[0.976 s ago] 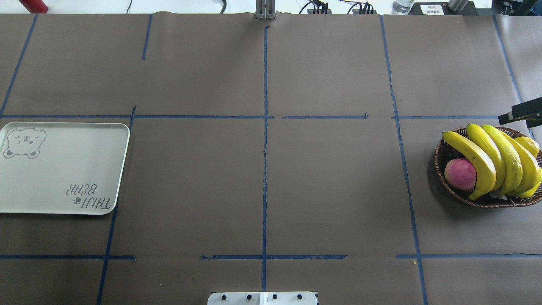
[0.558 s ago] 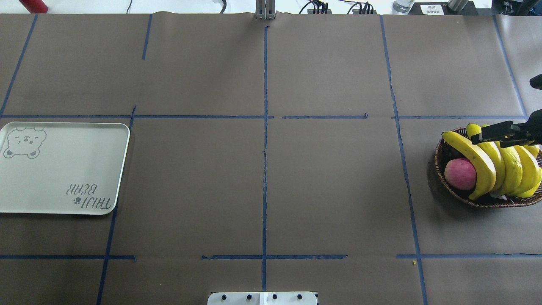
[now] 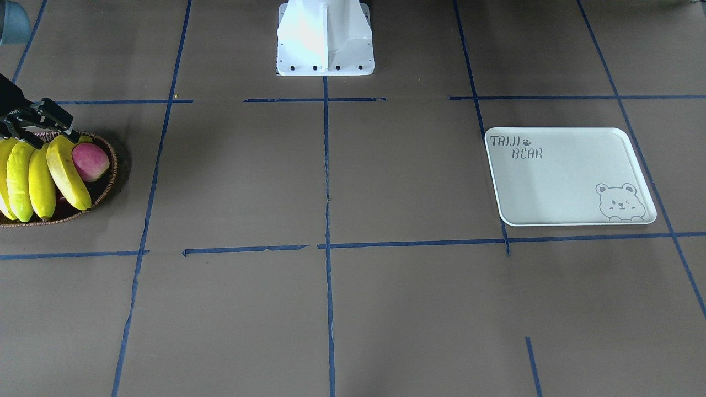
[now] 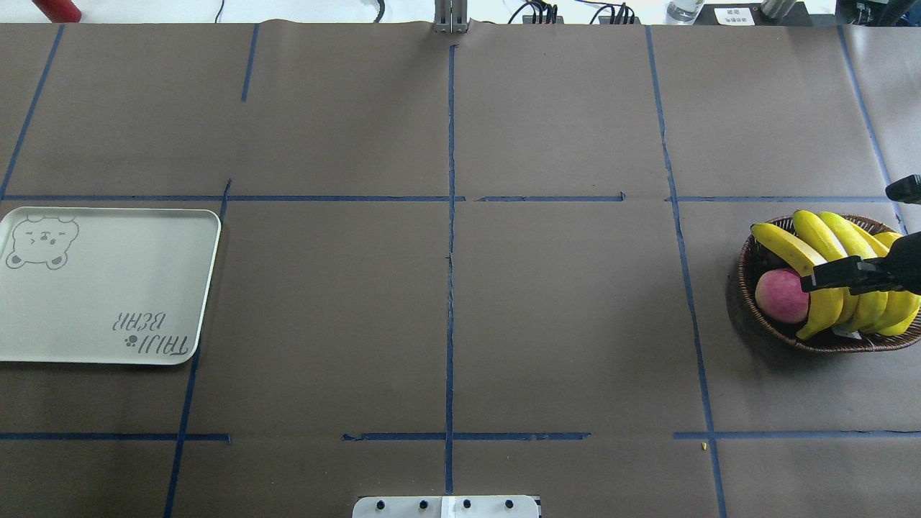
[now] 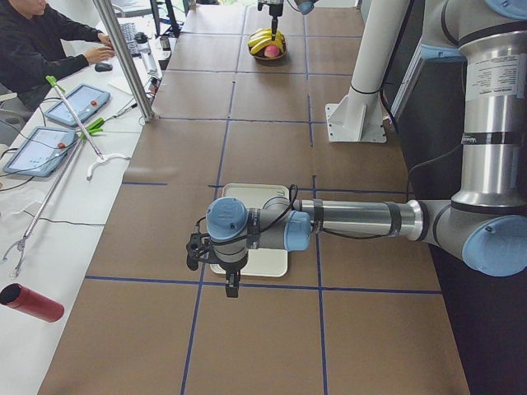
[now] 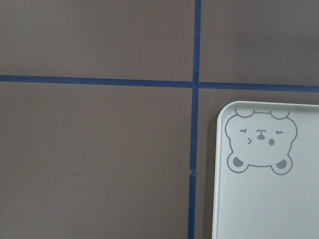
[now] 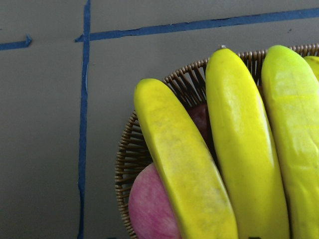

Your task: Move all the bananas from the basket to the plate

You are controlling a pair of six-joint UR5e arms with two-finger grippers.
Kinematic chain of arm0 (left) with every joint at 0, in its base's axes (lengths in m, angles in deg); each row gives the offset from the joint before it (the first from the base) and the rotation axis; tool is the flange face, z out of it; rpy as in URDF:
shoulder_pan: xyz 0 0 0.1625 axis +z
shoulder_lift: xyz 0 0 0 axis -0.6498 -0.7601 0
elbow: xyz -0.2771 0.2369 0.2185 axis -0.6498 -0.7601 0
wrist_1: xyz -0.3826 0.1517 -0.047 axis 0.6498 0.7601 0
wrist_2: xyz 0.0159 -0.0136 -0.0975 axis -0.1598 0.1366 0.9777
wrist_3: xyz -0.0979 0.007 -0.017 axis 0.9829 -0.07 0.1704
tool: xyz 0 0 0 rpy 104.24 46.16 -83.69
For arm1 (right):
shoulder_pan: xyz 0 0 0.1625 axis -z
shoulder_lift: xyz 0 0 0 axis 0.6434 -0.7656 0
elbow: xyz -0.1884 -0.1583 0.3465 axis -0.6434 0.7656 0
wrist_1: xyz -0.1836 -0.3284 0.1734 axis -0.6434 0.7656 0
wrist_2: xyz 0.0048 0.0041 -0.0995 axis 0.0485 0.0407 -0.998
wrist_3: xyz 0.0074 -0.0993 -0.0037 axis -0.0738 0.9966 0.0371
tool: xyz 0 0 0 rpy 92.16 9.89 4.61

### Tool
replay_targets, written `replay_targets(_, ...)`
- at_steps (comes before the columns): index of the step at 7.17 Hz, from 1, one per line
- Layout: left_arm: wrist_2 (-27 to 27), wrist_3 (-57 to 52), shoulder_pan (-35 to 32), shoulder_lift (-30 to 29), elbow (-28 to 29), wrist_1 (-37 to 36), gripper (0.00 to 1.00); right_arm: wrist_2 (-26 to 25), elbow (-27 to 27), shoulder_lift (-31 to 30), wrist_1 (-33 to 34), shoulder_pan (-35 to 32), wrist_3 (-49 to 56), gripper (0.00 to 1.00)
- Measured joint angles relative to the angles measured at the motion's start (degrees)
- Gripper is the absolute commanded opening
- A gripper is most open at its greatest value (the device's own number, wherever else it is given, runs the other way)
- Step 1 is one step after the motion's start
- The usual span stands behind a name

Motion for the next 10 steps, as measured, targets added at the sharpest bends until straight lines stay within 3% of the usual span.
replay_targets(1, 0.0, 0.0, 0.0, 0.0, 0.0, 0.0, 1.0, -0.7, 0.2, -0.2, 0.1, 0.7, 0.0, 0.89)
replay_targets(2, 0.1, 0.0, 0.0, 0.0, 0.0, 0.0, 1.0, -1.0, 0.3, -0.2, 0.1, 1.0, 0.0, 0.8)
replay_targets(3, 0.3, 0.0, 0.0, 0.0, 0.0, 0.0, 1.0, -1.1, 0.5, -0.2, 0.2, 1.1, 0.0, 0.63)
replay_targets(6, 0.3, -0.1, 0.0, 0.0, 0.0, 0.0, 1.0, -1.2, 0.2, -0.4, 0.2, 1.0, 0.1, 0.41)
replay_targets(9, 0.4, -0.2, 0.0, 0.0, 0.0, 0.0, 1.0, -1.1, -0.4, -0.5, -0.1, 0.6, 0.2, 0.04)
replay_targets(10, 0.4, -0.2, 0.0, 0.0, -0.1, 0.0, 1.0, -0.8, -1.4, -0.9, -0.2, 0.0, 0.2, 0.01)
